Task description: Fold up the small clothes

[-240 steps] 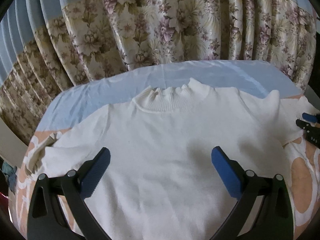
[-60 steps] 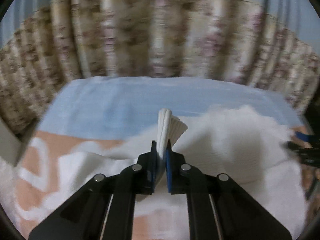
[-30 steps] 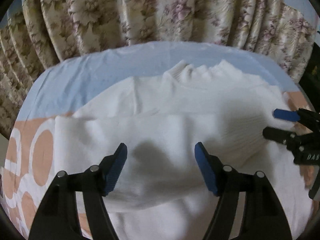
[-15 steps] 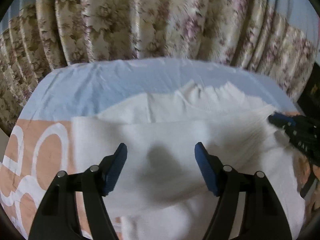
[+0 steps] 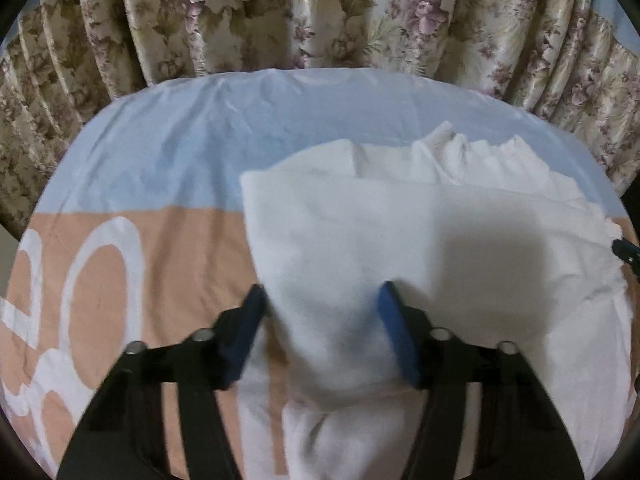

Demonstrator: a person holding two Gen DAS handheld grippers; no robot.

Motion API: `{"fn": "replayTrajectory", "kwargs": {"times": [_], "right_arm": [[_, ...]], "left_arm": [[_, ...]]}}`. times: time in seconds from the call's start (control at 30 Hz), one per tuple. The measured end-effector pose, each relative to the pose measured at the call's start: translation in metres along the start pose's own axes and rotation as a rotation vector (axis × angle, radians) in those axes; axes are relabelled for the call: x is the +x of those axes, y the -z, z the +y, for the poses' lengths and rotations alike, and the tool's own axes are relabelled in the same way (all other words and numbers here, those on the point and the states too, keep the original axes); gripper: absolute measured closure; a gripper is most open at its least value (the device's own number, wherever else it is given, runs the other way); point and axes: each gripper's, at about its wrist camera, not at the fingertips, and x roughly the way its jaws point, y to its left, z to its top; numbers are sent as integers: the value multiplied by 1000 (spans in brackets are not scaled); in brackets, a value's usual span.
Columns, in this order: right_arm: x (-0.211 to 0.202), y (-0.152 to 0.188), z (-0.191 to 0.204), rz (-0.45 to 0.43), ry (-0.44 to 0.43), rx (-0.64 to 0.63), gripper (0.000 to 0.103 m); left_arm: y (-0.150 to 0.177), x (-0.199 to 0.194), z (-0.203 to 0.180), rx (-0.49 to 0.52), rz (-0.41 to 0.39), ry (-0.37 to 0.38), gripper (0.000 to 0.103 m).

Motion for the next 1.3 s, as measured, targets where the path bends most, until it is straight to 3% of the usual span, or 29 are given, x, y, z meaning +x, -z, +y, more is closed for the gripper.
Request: {"fn": "replayTrajectory", "kwargs": {"times": [0.2, 0.4, 0.47, 0.53, 0.63, 0.8, 0.87, 0.9, 0.93, 1.0, 1.03, 1.13, 1.3], "right_arm": [[-10, -7, -13, -46, -28, 59, 80], [4, -15, -17, 19, -118, 95, 60], [6, -18, -8, -5, -88, 40, 65], [5, -21, 1, -31, -56, -14, 90], [5, -26, 6, -86, -26, -45, 100], [20, -21, -3, -40, 8, -39, 100], [13, -15, -8, -48, -6, -14, 97], [5, -12, -11, -60, -40, 8, 90], [-4, -10, -13, -72, -72, 30, 75], [-20, -7, -12, -98, -140, 72, 62], [-25, -7, -7, -103, -183, 80, 60], [-28, -12, 38, -101, -264, -6, 59], [6, -11, 134, 4, -346, -244, 63]], "left_arm": [[1, -11, -5, 54, -29, -79, 56], [2, -11, -1, 53, -31, -93, 56], [2, -11, -2, 56, -38, -109, 62], [1, -11, -1, 53, -44, -118, 68], [2, -11, 4, 39, -45, -113, 69], [3, -13, 4, 48, -46, -126, 69], [4, -17, 3, 52, -53, -128, 68], [4, -22, 3, 49, -60, -124, 68], [4, -27, 2, 46, -69, -114, 66], [4, -36, -3, 44, -84, -72, 56], [4, -38, -7, 46, -86, -53, 49], [0, -37, -30, 88, -90, -24, 49], [5, -5, -58, 189, -31, -101, 49]]}}
